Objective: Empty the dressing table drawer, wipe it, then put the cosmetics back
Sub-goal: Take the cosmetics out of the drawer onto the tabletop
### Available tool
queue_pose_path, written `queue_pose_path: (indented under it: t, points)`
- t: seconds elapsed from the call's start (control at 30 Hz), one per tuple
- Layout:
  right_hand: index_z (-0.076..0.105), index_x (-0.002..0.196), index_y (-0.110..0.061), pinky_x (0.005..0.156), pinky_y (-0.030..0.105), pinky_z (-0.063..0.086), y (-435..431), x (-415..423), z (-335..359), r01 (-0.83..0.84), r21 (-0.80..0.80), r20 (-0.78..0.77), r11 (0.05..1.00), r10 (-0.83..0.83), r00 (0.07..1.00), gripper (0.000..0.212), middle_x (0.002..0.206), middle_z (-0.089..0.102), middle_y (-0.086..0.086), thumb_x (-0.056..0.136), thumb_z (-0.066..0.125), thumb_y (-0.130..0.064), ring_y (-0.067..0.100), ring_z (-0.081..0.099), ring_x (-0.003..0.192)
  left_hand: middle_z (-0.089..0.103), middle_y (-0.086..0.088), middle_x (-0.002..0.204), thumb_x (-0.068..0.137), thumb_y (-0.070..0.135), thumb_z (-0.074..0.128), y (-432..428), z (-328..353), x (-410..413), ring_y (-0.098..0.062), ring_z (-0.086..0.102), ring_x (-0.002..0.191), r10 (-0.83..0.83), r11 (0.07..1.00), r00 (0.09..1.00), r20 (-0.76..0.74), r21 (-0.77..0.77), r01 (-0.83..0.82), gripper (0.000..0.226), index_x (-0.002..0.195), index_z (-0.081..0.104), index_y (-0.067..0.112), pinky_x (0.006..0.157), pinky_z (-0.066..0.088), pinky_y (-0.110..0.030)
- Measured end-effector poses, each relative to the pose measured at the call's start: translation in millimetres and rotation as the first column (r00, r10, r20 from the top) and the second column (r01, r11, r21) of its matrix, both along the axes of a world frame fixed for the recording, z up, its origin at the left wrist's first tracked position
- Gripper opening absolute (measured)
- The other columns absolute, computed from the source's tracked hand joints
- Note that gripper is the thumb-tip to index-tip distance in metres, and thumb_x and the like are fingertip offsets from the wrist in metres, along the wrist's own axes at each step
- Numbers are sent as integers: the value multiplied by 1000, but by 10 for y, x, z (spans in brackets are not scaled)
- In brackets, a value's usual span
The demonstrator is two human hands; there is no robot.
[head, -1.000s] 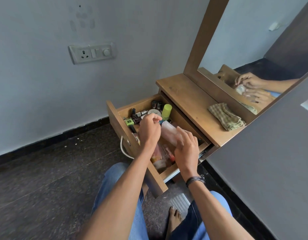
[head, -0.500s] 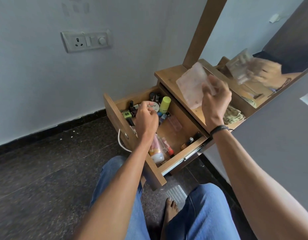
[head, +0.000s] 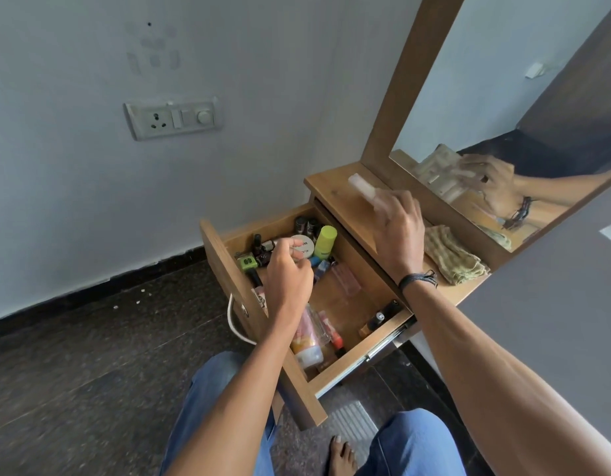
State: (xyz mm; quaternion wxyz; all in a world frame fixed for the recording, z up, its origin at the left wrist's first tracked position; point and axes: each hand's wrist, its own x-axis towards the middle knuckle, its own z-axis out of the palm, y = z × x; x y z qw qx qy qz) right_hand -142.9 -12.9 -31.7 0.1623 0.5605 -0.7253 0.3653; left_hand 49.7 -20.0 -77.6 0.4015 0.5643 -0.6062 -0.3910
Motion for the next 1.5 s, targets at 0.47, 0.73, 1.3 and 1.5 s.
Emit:
queue_pose_path:
  t: [0.47,0.73,1.3,1.5]
  points:
    - [71,117,-8,89,38,48,-329,-182,-158,-106,255,62,961,93,994,33,128,64,4,95,48,1,29,56,114,63,7,121,91,5,60,-39,-16,-40,-14,64,100,-20,1000,999,46,-10,21,23,100,55,24,59,52,-25]
    - [59,141,-23,116,60,27,-483,-288,-186,-11,368,14,930,6,1000,61,151,53,1,87,48,4,32,43,138,63,7,122,92,6,61,-15,4,-12,-12,63,95,-34,999,998,50,3,33,23,107,57,24,58,46,-19]
    - [52,139,-16,110,53,42,-477,-288,-151,-53,336,241,940,-32,970,42,144,38,11,98,51,-8,35,40,137,62,8,119,93,7,62,-11,28,-30,2,57,81,-62,997,996,60,47,59,28,115,57,25,54,36,-12]
    - [57,131,-17,108,51,43,-469,-288,-153,-4,334,180,942,-60,982,38,138,41,12,94,53,-6,34,35,136,63,7,120,94,8,61,-9,35,-26,-2,59,84,-64,997,996,59,54,61,28,116,57,25,53,36,-11]
